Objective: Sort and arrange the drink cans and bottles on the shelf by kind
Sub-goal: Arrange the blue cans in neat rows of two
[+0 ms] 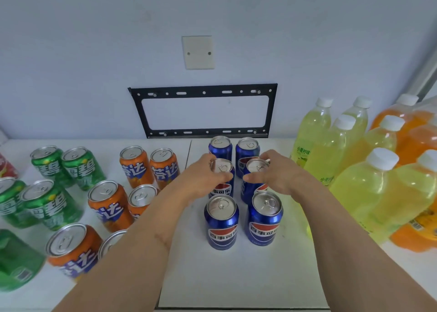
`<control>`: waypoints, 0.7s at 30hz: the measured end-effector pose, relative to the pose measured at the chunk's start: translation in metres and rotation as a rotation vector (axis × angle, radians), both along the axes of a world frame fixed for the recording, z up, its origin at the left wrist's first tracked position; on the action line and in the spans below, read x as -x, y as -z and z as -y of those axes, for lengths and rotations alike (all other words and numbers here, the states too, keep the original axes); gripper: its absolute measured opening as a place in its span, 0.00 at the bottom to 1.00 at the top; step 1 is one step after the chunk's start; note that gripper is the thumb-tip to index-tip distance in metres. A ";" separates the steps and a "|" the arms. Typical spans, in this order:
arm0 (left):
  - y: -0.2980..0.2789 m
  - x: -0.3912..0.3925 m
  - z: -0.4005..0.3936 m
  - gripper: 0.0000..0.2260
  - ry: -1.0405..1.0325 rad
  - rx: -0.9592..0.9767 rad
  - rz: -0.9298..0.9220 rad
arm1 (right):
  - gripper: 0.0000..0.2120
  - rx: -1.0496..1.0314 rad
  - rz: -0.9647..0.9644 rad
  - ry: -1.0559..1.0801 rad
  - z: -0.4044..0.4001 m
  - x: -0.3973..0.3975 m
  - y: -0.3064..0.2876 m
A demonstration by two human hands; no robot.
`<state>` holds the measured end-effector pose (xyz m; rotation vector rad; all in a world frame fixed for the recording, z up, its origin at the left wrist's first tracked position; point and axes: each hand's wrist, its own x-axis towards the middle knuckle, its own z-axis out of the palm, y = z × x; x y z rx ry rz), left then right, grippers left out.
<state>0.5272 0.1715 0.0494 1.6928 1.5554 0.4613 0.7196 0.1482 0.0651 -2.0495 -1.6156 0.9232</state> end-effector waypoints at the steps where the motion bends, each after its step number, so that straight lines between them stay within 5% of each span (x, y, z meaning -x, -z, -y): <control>1: 0.001 0.001 0.002 0.28 0.009 -0.005 0.019 | 0.35 -0.013 0.022 -0.013 0.001 0.001 0.003; 21: 0.003 0.003 0.001 0.24 0.034 0.067 0.106 | 0.35 0.027 -0.020 -0.065 0.001 0.005 0.007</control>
